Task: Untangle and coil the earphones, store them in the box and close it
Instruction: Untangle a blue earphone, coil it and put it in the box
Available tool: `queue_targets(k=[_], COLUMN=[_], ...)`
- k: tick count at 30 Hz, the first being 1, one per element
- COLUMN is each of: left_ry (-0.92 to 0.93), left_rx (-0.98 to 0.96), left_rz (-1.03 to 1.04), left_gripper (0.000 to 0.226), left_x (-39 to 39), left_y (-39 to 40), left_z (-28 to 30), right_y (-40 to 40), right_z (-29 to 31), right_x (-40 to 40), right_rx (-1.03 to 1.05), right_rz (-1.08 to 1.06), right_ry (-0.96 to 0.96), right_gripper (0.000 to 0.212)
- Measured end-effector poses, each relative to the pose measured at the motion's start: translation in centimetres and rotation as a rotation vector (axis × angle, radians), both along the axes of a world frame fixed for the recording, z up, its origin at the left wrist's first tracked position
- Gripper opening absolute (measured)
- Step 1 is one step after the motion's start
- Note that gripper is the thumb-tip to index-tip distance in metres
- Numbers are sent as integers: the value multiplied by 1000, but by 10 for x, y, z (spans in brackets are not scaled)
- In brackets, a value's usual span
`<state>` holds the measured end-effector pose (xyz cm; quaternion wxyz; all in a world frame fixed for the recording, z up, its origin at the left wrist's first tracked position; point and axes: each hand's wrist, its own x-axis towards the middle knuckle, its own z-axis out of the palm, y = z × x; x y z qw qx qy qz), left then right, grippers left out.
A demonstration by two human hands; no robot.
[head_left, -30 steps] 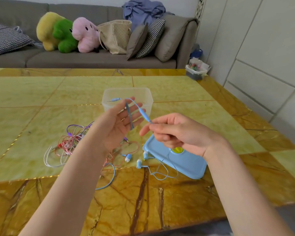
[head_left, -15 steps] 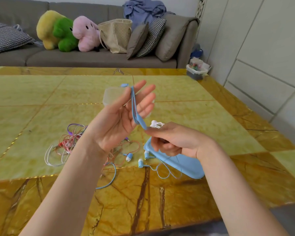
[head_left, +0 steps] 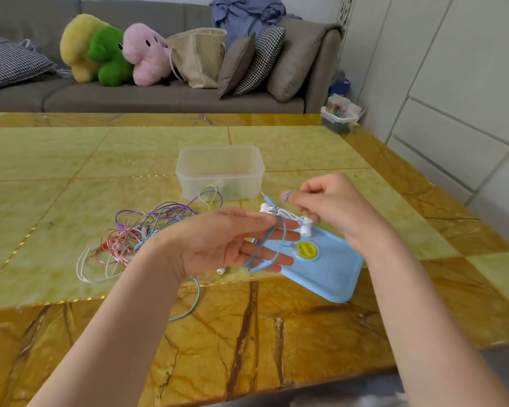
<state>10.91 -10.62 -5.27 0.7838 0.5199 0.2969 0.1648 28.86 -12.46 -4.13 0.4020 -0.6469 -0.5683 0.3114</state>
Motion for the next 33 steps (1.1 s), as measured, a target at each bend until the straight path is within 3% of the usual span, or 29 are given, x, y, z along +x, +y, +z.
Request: queue_targets(k=[3, 8, 11, 15, 21, 24, 28, 33], left_ry=[28, 13, -80, -288, -562, -633, -567, -370], left_rx=[-11, -16, -13, -56, -77, -126, -77, 28], left_rz=[198, 437, 555, 699, 530, 480, 495, 489], left_gripper=[30, 23, 21, 20, 36, 34, 42, 30], left_x=[0, 4, 6, 5, 2, -2, -6, -4], left_y=[7, 15, 17, 21, 14, 14, 14, 12], left_z=[-2, -5, -5, 0, 10, 13, 14, 12], right_y=[-2, -13, -17, -16, -11, -8, -7, -5], right_z=[5, 14, 17, 14, -6, -7, -5, -1], right_x=[0, -9, -11, -18, -35, -35, -27, -13], right_rx=[20, -83, -134, -178, -392, -449, -403, -331], right_rz=[34, 345, 503, 562, 561, 527, 357, 239], right_ry=[100, 283, 311, 217, 83, 63, 51, 254], right_gripper=[31, 13, 19, 26, 34, 44, 47, 49])
